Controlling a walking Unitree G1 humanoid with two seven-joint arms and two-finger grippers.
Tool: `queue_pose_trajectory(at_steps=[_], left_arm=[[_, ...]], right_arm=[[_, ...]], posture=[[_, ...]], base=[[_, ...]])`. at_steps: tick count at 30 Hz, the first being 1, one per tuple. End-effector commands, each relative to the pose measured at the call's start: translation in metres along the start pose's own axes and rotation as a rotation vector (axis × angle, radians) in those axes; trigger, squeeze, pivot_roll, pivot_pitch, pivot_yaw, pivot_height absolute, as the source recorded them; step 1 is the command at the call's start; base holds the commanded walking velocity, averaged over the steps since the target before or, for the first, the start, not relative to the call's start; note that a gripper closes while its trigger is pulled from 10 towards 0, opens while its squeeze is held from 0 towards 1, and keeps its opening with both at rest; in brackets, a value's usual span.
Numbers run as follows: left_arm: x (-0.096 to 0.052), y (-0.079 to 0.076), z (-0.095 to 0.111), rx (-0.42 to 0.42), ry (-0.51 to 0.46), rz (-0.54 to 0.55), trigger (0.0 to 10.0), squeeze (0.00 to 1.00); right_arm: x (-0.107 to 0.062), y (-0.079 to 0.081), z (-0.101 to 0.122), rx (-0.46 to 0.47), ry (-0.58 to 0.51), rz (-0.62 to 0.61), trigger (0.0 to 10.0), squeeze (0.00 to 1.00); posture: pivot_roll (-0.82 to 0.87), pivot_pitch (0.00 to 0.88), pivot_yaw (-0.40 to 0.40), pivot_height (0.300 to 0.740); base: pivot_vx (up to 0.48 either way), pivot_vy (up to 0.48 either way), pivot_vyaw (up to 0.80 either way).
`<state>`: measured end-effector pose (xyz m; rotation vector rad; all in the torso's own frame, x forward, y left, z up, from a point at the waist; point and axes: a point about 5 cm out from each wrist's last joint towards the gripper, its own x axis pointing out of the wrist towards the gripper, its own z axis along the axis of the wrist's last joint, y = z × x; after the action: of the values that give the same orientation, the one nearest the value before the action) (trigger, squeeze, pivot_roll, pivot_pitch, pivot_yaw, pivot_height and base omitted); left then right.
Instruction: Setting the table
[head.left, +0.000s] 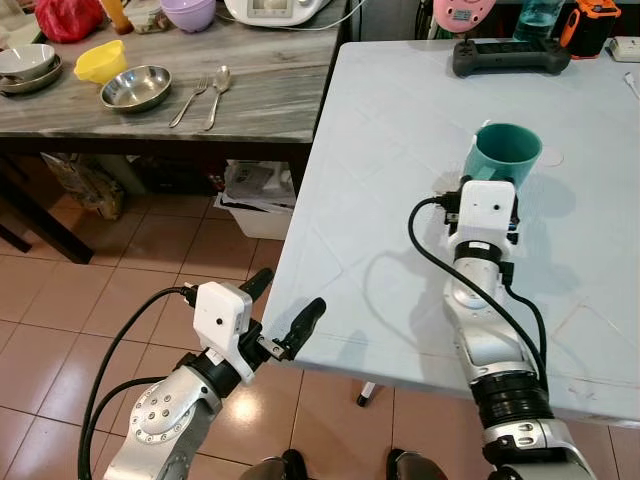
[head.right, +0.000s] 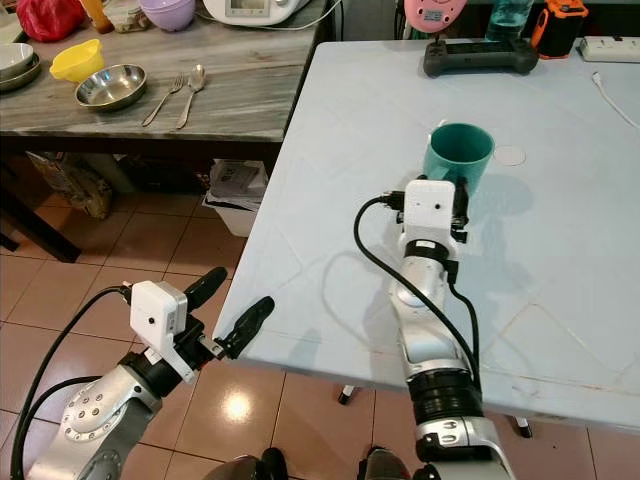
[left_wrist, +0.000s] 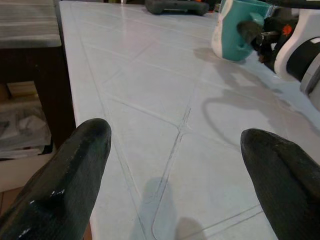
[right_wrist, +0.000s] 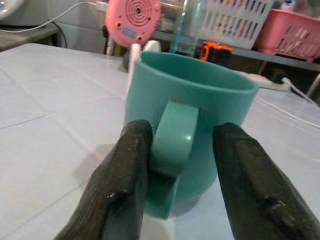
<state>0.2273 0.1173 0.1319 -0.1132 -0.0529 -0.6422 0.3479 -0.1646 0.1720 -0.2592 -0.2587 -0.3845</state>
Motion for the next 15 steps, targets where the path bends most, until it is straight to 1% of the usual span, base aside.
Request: queue_pose_trajectory(at_steps=[1,3,7,9,10,11,15], left_arm=[[-0.002,0.003,-0.002,0.01,0.013,0.01,10.0,0.0],[-0.001,0.003,-0.002,0.011,0.014,0.011,10.0,0.0],[-0.001,0.004,-0.003,0.014,0.015,0.012,10.0,0.0],[-0.001,0.004,-0.003,0.014,0.015,0.013,10.0,0.0],[0.0,0.004,-0.004,0.015,0.017,0.013,10.0,0.0],[0.0,0.005,-0.004,0.018,0.018,0.012,10.0,0.0],[0.001,0.005,-0.005,0.024,0.019,0.009,10.0,0.0]], right_arm=[[-0.002,-0.001,-0.001,0.011,0.001,-0.008,0.0,0.0],[-0.002,-0.004,-0.002,0.007,0.001,-0.013,0.0,0.0],[-0.003,-0.015,-0.007,-0.018,0.002,-0.028,0.0,0.0],[-0.003,-0.016,-0.008,-0.021,0.003,-0.03,0.0,0.0],[-0.003,-0.018,-0.009,-0.023,0.004,-0.029,0.2,0.0],[-0.003,-0.019,-0.009,-0.023,0.006,-0.029,0.0,0.0],[-0.003,-0.02,-0.011,-0.024,0.009,-0.027,0.0,0.0]], posture=[[-0.06,0.19,0.131,0.74],[-0.07,0.188,0.134,0.74],[-0.07,0.185,0.135,0.74],[-0.07,0.183,0.136,0.74],[-0.08,0.181,0.137,0.74],[-0.08,0.181,0.138,0.74],[-0.08,0.177,0.136,0.74]], base=[[0.0,0.0,0.0],[0.0,0.0,0.0],[0.0,0.0,0.0],[0.0,0.0,0.0],[0.0,0.0,0.0],[0.0,0.0,0.0],[0.0,0.0,0.0]])
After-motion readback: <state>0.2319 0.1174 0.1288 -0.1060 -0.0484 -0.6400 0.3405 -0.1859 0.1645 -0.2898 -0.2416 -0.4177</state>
